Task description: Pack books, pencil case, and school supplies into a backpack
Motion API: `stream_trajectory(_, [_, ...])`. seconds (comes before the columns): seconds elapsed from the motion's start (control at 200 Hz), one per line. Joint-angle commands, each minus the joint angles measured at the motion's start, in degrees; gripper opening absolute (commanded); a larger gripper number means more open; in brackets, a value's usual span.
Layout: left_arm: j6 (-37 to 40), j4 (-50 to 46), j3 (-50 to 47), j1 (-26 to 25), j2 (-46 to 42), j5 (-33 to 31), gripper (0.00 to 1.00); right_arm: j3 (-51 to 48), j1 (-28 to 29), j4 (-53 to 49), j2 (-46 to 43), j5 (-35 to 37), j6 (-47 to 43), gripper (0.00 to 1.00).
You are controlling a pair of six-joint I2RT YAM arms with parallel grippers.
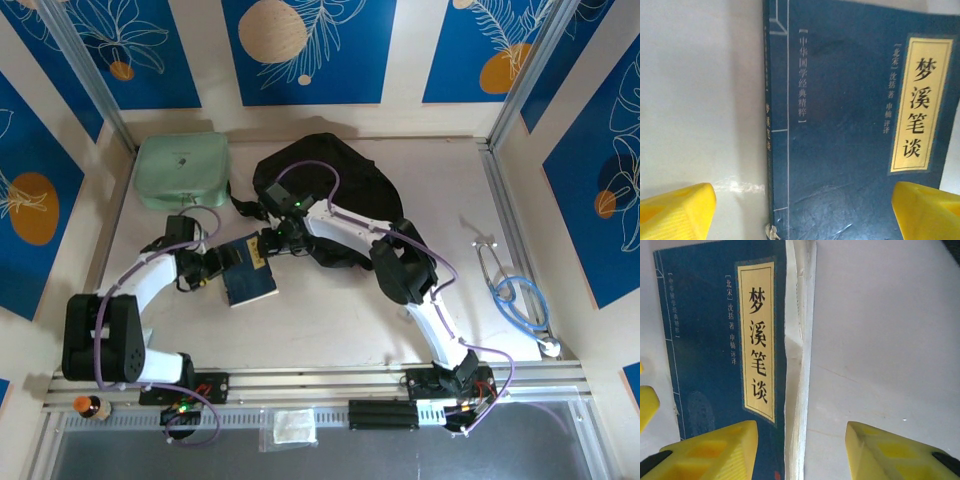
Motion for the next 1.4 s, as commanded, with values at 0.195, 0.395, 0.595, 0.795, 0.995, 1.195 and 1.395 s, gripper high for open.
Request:
stream_trajectory(0.195, [2.4, -2.0, 2.2, 0.5, 3.3, 3.0, 0.71, 6.5, -0.2, -5.2, 5.8, -4.2, 0.6, 0.40])
stream_trajectory(0.395, [1.1, -0.5, 1.5, 0.5, 3.9, 4.5, 0.62, 6.1, -0.6, -6.1, 7.1, -3.7, 0.6, 0.31])
stream_trajectory(0.595, [-0.2, 1.6, 0.9, 0.5, 4.8, 6.5, 0.53, 4.2, -0.7, -5.3, 7.3, -3.5, 0.9, 0.26])
stream_trajectory(0.795, [-1.3, 2.0, 0.6, 0.5, 5.8, 6.2, 0.57, 3.3, -0.7, -5.1, 7.8, -3.7, 1.1, 0.25])
stream_trajectory(0.995, [-1.3, 1.9, 0.6, 0.5, 5.9, 5.5, 0.61, 2.9, -0.7, -5.0, 7.9, -3.7, 1.1, 0.24])
stream_trajectory(1.195, [-1.2, 4.0, 0.8, 0.4, 8.5, 13.2, 0.58, 2.8, -0.7, -5.0, 8.1, -3.7, 1.1, 0.23])
stream_trajectory(1.395, [-2.8, 6.0, 1.0, 0.4, 1.4, 21.4, 0.54, 2.7, -0.8, -5.1, 8.4, -2.8, 1.2, 0.21])
